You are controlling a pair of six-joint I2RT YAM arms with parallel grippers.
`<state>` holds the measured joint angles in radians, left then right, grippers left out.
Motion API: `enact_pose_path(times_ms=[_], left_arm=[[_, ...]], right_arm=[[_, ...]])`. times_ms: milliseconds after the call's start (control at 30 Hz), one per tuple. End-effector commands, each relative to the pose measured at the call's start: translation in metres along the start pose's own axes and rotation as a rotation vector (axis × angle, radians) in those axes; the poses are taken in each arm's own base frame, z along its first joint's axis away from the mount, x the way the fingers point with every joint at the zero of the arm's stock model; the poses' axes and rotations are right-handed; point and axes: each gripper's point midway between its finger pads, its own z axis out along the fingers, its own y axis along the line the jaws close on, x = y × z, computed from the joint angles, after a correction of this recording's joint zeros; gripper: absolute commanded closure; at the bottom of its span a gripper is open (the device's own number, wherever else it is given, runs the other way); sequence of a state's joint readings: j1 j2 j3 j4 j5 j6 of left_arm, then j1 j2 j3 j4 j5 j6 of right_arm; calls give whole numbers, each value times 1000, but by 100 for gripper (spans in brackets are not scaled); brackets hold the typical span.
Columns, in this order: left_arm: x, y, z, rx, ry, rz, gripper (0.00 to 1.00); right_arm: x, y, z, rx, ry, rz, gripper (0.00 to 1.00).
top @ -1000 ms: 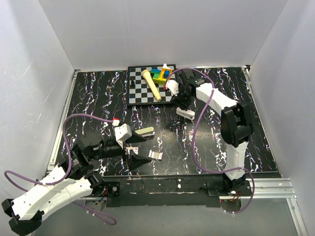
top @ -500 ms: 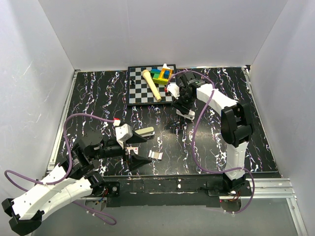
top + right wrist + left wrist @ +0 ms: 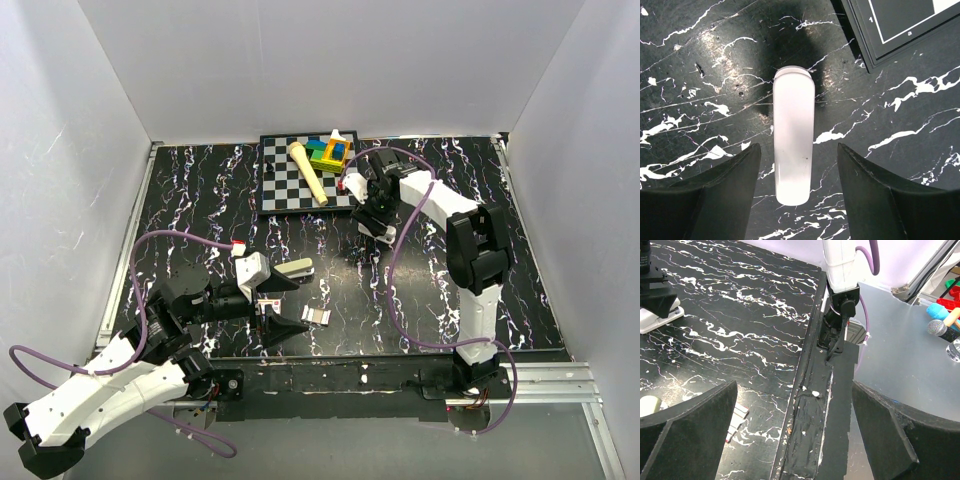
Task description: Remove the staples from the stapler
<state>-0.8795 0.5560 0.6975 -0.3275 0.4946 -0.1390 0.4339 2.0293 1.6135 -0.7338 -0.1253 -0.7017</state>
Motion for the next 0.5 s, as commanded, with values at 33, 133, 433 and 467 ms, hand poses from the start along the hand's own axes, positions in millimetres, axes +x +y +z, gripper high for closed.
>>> enact_pose_path(times_ms=[33, 133, 433, 467], left_arm=[[0, -2, 2, 16, -5, 4, 2], [0, -2, 2, 14, -5, 2, 2], [0, 0, 3, 8, 0, 0, 2], [2, 0, 3, 8, 4, -2, 2]], right_arm=[[4, 9, 10, -53, 9, 38, 30], [5, 11, 13, -64, 14, 42, 33], [5, 11, 10, -64, 18, 52, 57], [3, 9, 8, -58, 13, 52, 60]])
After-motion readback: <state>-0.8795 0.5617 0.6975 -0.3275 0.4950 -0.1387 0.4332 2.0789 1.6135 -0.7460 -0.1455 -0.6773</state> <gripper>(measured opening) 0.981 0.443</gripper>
